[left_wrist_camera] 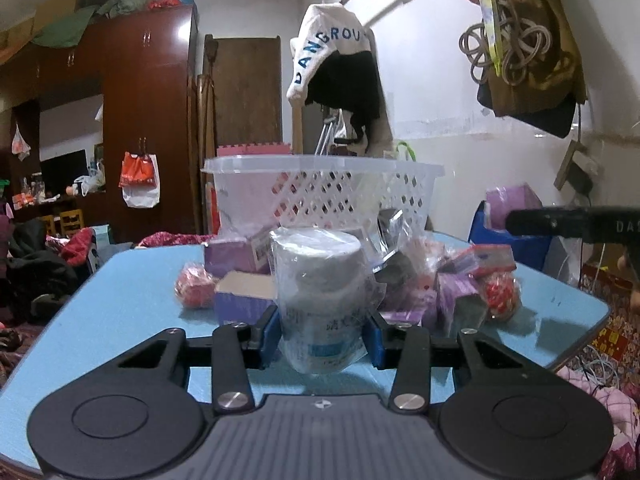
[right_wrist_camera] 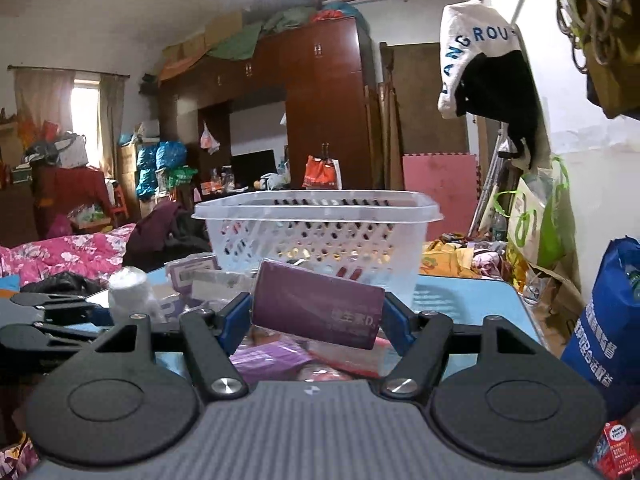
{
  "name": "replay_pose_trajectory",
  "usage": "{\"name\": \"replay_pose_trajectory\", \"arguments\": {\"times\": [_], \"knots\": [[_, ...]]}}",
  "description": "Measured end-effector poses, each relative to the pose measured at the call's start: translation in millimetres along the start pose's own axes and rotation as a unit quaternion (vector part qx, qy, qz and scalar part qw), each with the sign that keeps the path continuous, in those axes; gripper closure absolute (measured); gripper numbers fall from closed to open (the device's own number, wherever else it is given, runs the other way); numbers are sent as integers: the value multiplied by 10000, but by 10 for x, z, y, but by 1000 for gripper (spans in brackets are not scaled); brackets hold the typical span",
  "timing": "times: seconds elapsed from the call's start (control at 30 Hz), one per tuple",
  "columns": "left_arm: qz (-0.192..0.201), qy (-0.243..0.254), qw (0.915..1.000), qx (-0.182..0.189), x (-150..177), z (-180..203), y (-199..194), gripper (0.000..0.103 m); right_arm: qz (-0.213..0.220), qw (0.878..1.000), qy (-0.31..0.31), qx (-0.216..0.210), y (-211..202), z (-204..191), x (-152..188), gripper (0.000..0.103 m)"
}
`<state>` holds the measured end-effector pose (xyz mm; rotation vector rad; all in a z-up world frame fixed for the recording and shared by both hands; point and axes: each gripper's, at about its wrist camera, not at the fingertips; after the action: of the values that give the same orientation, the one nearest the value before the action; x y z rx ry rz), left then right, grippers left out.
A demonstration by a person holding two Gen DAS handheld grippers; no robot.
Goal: Organize objects
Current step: 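Grasp the white jar with the left tool while the right tool grasps a purple box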
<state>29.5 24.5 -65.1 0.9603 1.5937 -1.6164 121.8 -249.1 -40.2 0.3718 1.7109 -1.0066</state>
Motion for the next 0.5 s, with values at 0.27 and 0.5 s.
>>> {"name": "replay_pose_trajectory", "arguments": {"times": [0.27, 0.5], "knots": [[66, -103, 9999, 67, -105, -24, -22, 56, -57, 9999, 39, 96, 4, 110, 10, 32], [277, -276, 9989, 257, -322, -64, -115, 56, 9, 10000, 60, -26, -10, 132, -29, 32]]}}
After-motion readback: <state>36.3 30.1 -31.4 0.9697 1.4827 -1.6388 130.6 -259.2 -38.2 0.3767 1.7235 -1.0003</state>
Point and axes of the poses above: each gripper's, at about its wrist camera, not at the fingertips, and y roughly the way its jaws point, z to its right, x to its underside, and after that the axes turned 14 degrees about -z, right-handed
